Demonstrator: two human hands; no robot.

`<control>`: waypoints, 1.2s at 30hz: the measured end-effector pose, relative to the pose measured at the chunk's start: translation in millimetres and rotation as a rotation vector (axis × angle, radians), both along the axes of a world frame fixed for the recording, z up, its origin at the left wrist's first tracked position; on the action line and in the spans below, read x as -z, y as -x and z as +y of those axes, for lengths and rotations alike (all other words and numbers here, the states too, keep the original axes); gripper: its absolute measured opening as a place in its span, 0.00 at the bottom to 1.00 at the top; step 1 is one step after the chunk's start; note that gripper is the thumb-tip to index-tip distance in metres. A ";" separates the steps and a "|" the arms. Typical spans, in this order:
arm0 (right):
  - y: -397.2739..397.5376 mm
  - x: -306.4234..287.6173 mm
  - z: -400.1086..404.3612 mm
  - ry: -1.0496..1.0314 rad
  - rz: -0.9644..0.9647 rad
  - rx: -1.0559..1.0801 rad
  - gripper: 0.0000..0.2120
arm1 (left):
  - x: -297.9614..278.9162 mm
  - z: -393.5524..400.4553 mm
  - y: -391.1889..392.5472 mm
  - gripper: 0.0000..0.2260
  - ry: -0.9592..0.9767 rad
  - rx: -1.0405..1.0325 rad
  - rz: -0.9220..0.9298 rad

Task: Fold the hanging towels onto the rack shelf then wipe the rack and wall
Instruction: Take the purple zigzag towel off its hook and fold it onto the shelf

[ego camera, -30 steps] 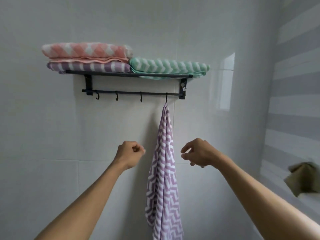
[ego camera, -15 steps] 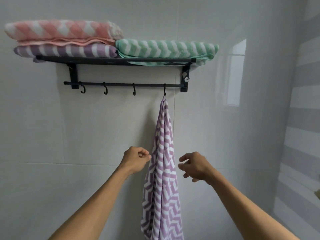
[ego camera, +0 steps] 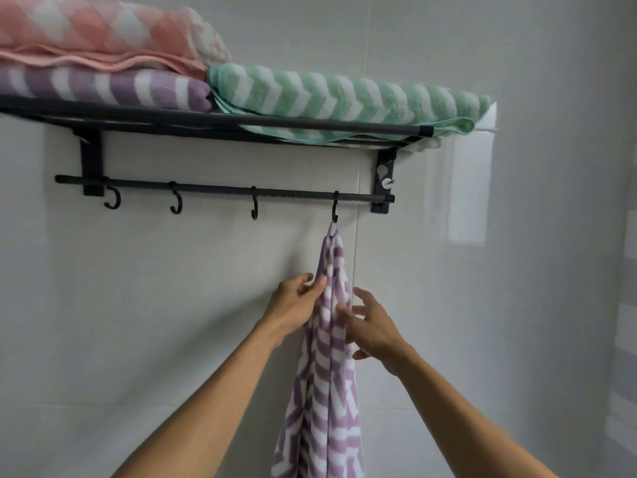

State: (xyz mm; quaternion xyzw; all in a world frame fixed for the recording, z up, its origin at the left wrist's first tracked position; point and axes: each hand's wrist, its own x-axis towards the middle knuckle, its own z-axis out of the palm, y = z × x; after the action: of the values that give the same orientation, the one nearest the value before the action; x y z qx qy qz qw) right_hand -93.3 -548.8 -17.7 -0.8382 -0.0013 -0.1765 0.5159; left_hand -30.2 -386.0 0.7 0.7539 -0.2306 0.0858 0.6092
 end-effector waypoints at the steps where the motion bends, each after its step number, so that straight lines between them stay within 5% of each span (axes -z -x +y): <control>1: -5.9 -1.7 -0.8 -0.006 -0.015 -0.001 0.32 | -2.4 -2.0 -5.1 0.31 0.006 0.031 0.002; 7: -22.4 -21.1 0.4 -0.059 -0.234 0.035 0.08 | -25.3 -17.3 -16.0 0.04 0.044 0.010 -0.174; 12: -26.4 -47.7 -1.1 -0.147 -0.416 0.092 0.02 | -50.4 -17.2 -12.5 0.04 0.142 -0.057 -0.321; 19: -16.2 -46.1 -10.7 -0.188 -0.471 0.117 0.09 | -45.8 -9.8 -2.9 0.07 0.219 -0.039 -0.358; 25: 19.3 -24.5 -14.2 -0.026 -0.239 -0.018 0.17 | -32.1 8.6 15.4 0.08 0.359 -0.082 -0.216; 30: 41.5 29.3 -13.9 -0.188 0.067 -0.334 0.31 | -25.6 20.9 37.0 0.06 0.547 -0.187 -0.056; 34: 79.9 78.8 -4.1 -0.220 0.293 -0.524 0.19 | -28.4 37.0 68.0 0.07 0.628 -0.313 -0.005; 36: 95.9 101.4 -3.7 0.088 0.420 -0.503 0.21 | -32.1 43.9 82.9 0.07 0.659 -0.383 0.002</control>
State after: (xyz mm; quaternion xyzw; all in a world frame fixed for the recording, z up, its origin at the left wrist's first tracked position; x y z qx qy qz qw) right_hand -189.3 -552.5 -119.1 -0.8511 -0.1095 0.1336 0.4957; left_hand -113.2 -342.1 32.8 0.5469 -0.0451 0.2668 0.7923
